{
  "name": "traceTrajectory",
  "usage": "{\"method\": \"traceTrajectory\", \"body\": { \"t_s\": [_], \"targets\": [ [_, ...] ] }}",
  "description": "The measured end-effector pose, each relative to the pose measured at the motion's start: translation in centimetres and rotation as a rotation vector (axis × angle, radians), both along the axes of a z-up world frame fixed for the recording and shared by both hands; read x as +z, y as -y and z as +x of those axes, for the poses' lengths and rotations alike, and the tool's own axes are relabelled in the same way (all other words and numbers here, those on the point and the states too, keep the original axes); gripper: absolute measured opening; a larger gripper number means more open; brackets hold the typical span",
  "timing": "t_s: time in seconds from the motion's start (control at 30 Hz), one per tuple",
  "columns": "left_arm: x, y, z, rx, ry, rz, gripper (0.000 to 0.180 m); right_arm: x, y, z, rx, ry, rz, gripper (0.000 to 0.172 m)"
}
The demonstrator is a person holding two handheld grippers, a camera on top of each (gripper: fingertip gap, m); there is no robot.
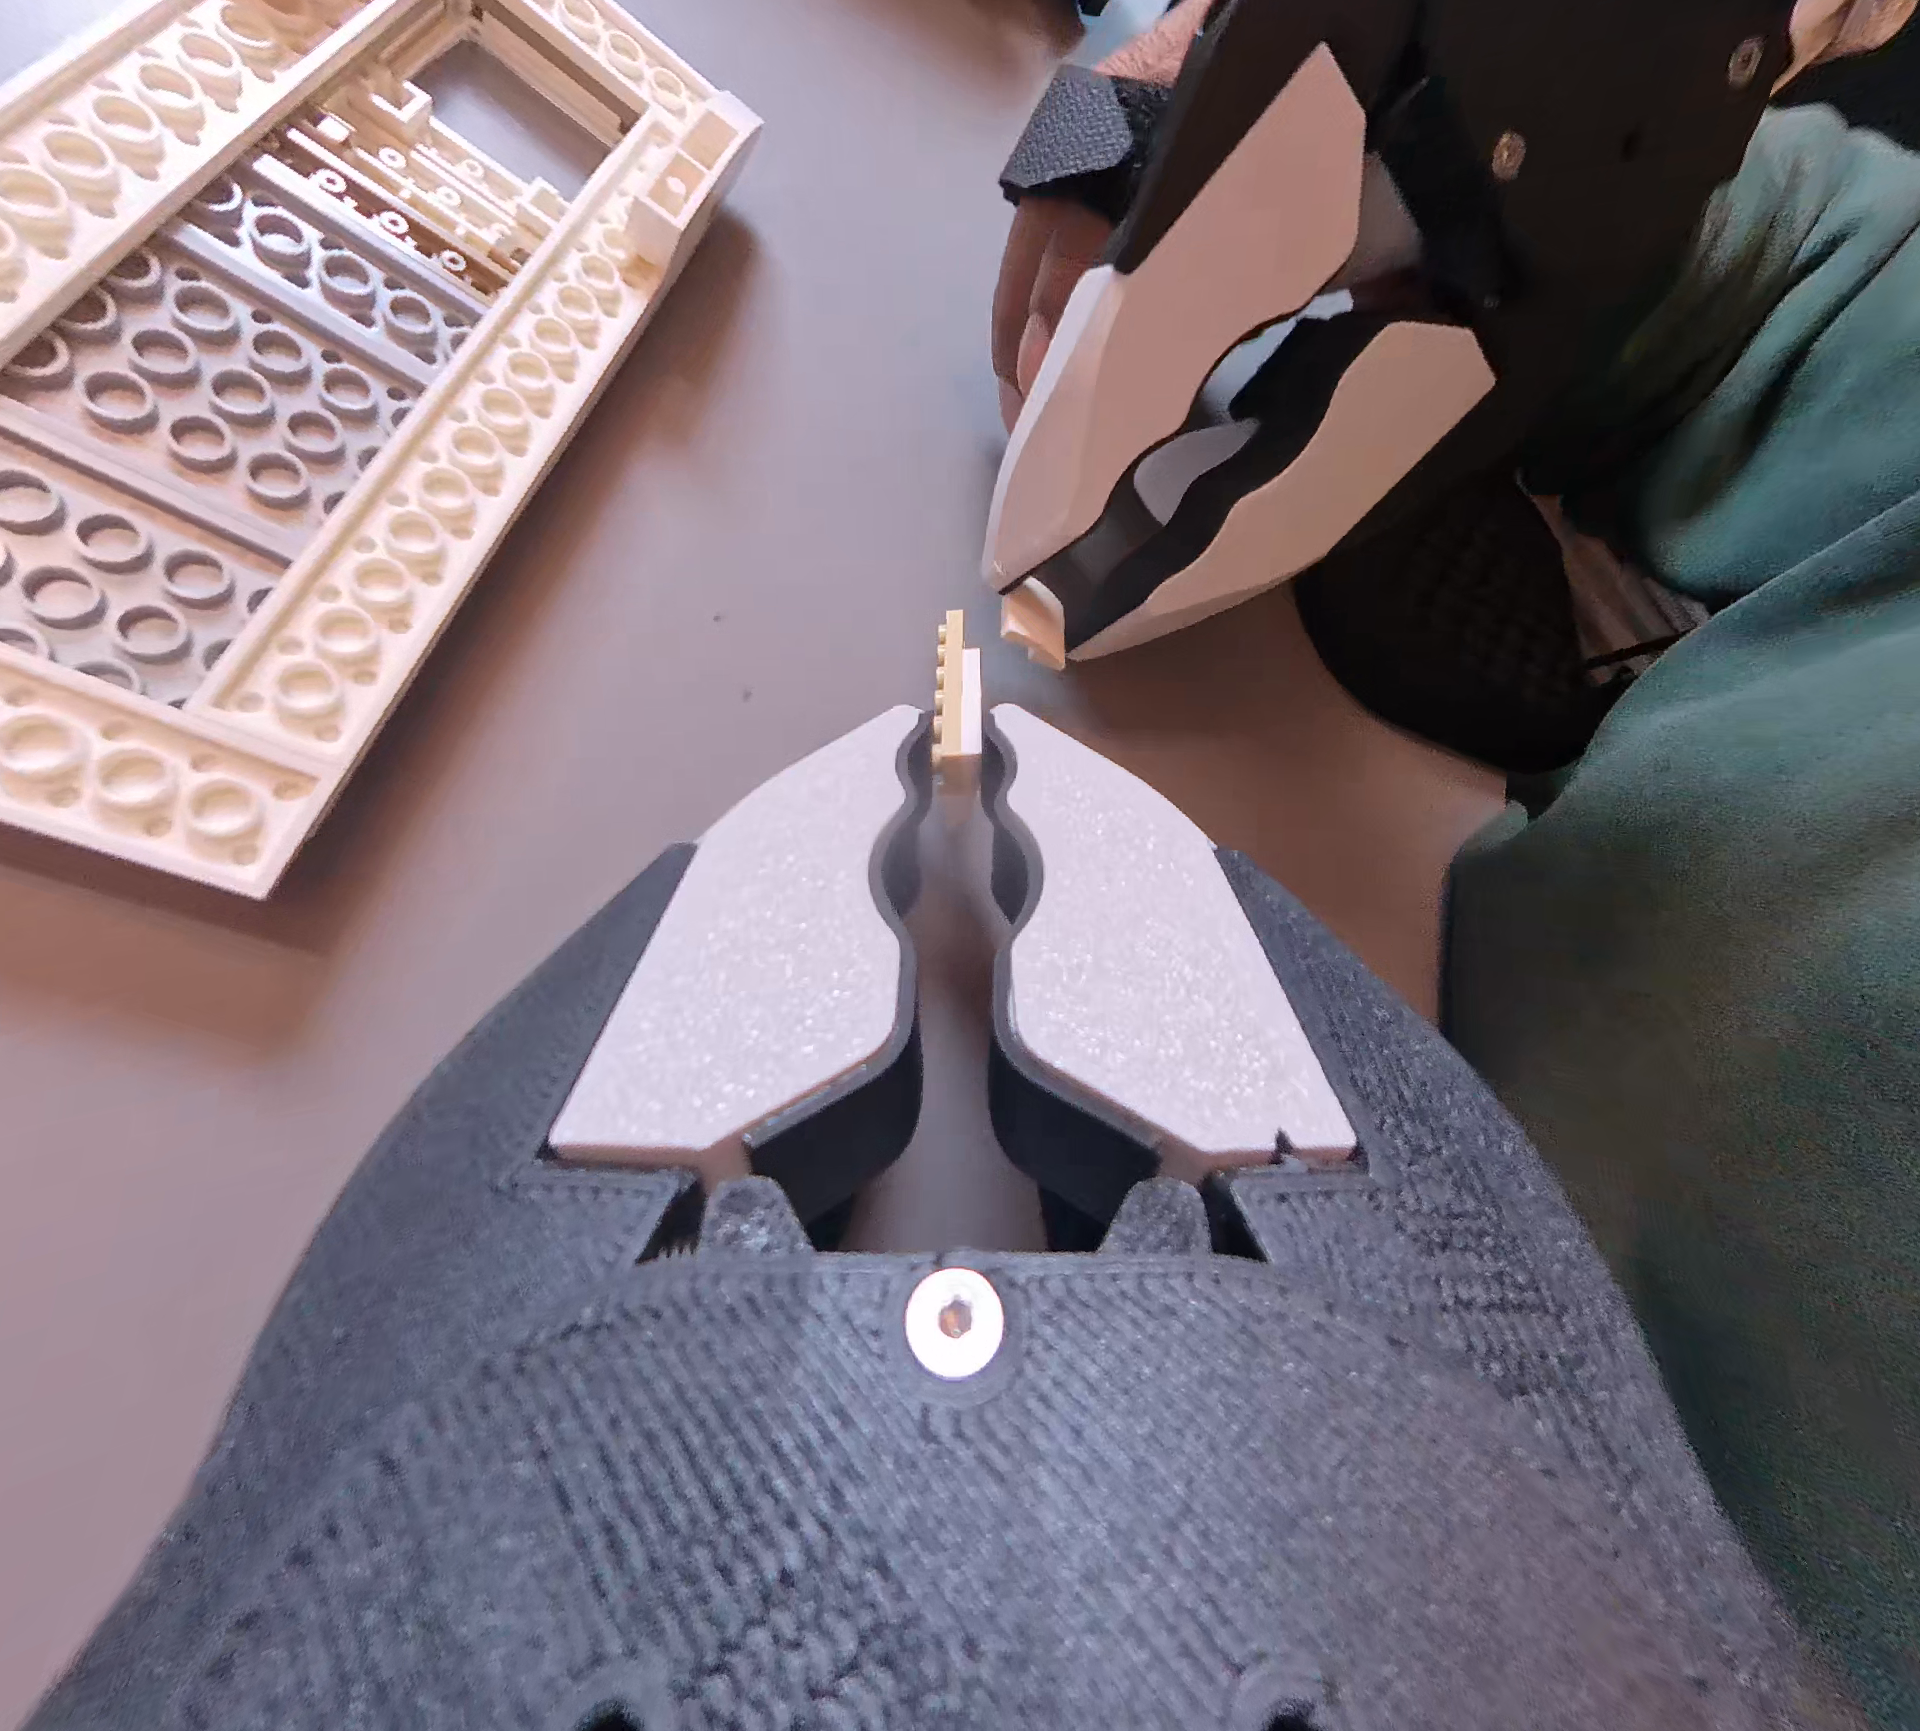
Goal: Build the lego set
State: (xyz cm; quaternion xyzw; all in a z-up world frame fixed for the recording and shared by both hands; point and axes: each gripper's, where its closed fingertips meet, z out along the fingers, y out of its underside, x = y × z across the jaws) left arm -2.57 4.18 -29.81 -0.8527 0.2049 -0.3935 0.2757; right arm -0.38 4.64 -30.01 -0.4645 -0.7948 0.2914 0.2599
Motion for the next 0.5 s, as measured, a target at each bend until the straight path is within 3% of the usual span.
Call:
{"method": "traceTrajectory", "body": {
  "t_s": [0.13,0.5],
  "targets": [
    [1.1,-0.4,0.7,0.018,0.123,-0.032,0.008,0.7,-0.8,-0.2,-0.092,-0.108,0.055,0.017],
    [3.5,-1.7,1.1,0.126,0.39,-0.087,0.008,1.9,-1.5,-0.3,-0.157,-0.169,0.038,0.015]
  ]
}}
